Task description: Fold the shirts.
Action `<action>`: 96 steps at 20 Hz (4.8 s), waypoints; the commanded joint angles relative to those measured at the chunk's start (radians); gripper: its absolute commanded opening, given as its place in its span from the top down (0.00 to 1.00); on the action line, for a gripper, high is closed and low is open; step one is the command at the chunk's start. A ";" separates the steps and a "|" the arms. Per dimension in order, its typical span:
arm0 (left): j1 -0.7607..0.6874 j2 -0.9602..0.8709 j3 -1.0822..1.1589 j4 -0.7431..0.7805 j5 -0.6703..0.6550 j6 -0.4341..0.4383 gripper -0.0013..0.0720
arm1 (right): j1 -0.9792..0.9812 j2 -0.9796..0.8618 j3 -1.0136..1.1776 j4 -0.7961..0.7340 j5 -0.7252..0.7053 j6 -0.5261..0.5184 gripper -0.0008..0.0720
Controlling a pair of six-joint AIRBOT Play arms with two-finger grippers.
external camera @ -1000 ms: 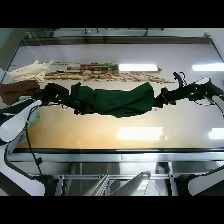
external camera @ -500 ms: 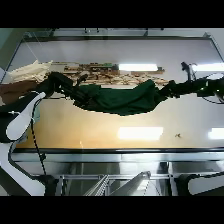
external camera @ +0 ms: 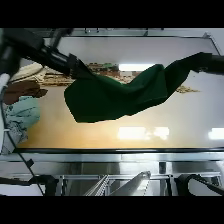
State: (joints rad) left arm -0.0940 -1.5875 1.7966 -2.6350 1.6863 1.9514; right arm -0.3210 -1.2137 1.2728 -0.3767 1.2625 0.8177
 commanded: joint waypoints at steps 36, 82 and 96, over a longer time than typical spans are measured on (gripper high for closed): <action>0.203 -0.153 -0.341 0.150 0.037 -0.043 0.01 | 0.019 -0.515 0.052 -0.306 -0.216 0.213 0.36; 0.323 0.325 -1.131 0.467 -0.383 -0.071 0.02 | 0.029 -0.367 -0.220 -0.367 0.036 0.274 0.30; 0.319 0.025 -1.131 0.119 -0.509 0.155 0.88 | 0.223 -0.369 -0.330 -0.361 -0.092 0.253 0.30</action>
State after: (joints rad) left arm 0.2241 -1.5375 0.6659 -2.4722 1.1881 2.0766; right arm -0.1059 -1.5833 0.9592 -0.7368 1.1687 1.0698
